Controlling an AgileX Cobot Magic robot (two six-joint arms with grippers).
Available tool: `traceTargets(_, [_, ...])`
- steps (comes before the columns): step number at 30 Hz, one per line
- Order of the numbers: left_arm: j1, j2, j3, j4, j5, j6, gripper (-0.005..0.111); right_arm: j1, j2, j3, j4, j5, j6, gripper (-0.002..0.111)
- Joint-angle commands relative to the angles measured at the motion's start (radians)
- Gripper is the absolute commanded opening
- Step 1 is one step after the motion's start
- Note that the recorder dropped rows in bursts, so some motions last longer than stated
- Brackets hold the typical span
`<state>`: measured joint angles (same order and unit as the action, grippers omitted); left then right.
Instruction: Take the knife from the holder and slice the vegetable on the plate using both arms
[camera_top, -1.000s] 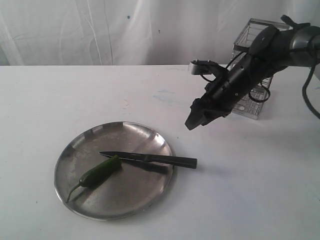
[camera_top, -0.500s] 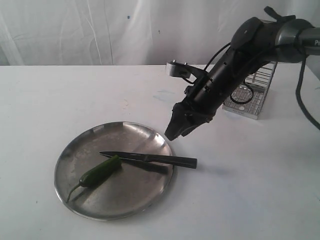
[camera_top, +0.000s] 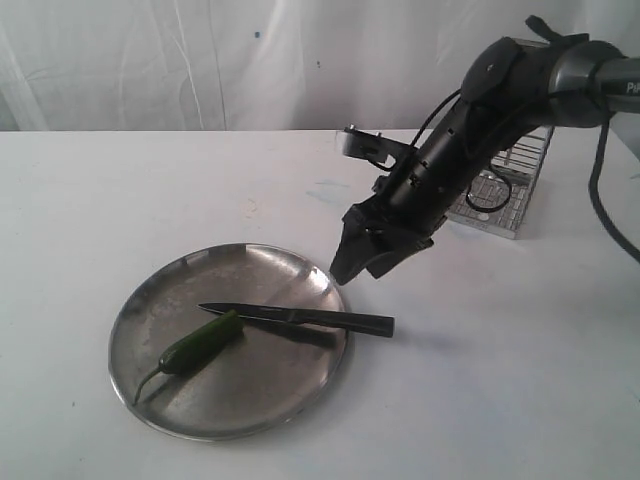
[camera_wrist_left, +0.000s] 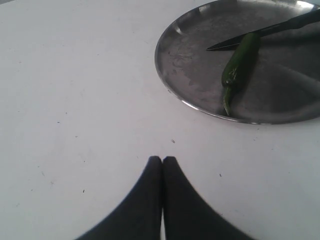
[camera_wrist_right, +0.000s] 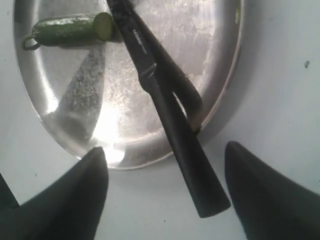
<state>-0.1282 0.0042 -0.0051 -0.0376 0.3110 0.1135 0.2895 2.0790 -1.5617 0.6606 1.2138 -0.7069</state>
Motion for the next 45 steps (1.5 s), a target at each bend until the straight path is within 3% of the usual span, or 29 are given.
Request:
traceTargets(1, [-0.007, -0.004, 0.005, -0.007, -0.003, -0.004, 0.0, -0.002, 0.013, -0.001, -0.075, 0.007, -0.012, 0.07])
traceTargets(30, [-0.007, -0.004, 0.005, -0.007, -0.003, -0.003, 0.0, 0.012, 0.113, 0.081, -0.003, 0.007, -0.165, 0.061])
traceTargets(36, [-0.007, -0.004, 0.005, -0.007, -0.003, -0.003, 0.0, 0.012, 0.113, 0.085, -0.006, 0.007, -0.182, 0.04])
traceTargets(43, [-0.007, -0.004, 0.005, -0.007, -0.003, -0.003, 0.0, 0.012, 0.113, 0.085, -0.058, 0.007, -0.189, 0.002])
traceTargets(45, [-0.007, -0.004, 0.005, -0.007, -0.003, -0.003, 0.0, 0.012, 0.113, 0.085, -0.059, 0.007, -0.191, 0.0])
